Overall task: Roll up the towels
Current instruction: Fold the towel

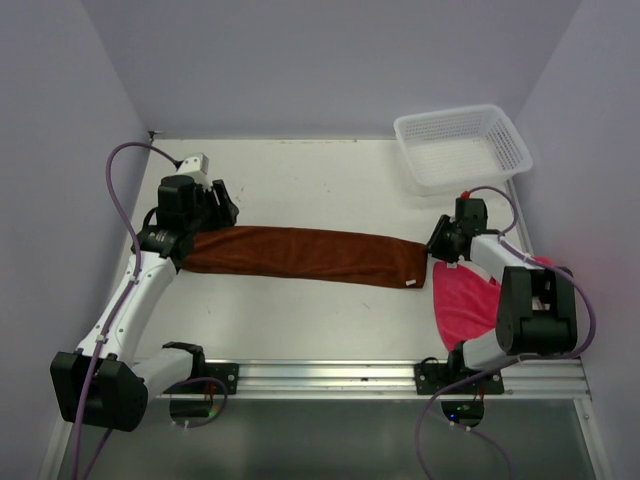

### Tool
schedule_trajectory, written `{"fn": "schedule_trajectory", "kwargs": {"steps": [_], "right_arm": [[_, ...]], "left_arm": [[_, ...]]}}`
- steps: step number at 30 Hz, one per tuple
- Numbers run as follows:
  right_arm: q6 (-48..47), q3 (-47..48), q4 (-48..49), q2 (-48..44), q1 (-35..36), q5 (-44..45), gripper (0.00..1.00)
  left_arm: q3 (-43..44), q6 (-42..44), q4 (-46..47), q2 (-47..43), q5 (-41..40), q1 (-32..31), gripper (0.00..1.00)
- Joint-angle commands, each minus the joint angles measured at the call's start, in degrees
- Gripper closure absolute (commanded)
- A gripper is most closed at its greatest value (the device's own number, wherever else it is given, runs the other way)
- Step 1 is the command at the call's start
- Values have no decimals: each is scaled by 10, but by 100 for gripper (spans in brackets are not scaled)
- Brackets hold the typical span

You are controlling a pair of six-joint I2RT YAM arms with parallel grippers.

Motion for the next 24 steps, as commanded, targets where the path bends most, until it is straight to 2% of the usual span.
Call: {"fn": "schedule_trajectory", "kwargs": {"steps": [1,9,13,14,17,24], "right_arm": [[11,-6,55,5,-1,-30,64],[9,5,76,29,-1,-41,69],[6,14,71,36,-1,-39,83],[5,16,65,37,-1,-38,90],[8,25,53,40,-1,-27,96],[-9,89,2,70,-2,-17,98]], "left_arm": [[-1,3,12,-1,9,6,39],[0,3,11,2,11,6,39],[-1,3,12,5,12,7,39],[-1,3,12,4,12,7,39],[-1,3,12,5,13,7,39],[-1,4,11,4,13,7,39]]}}
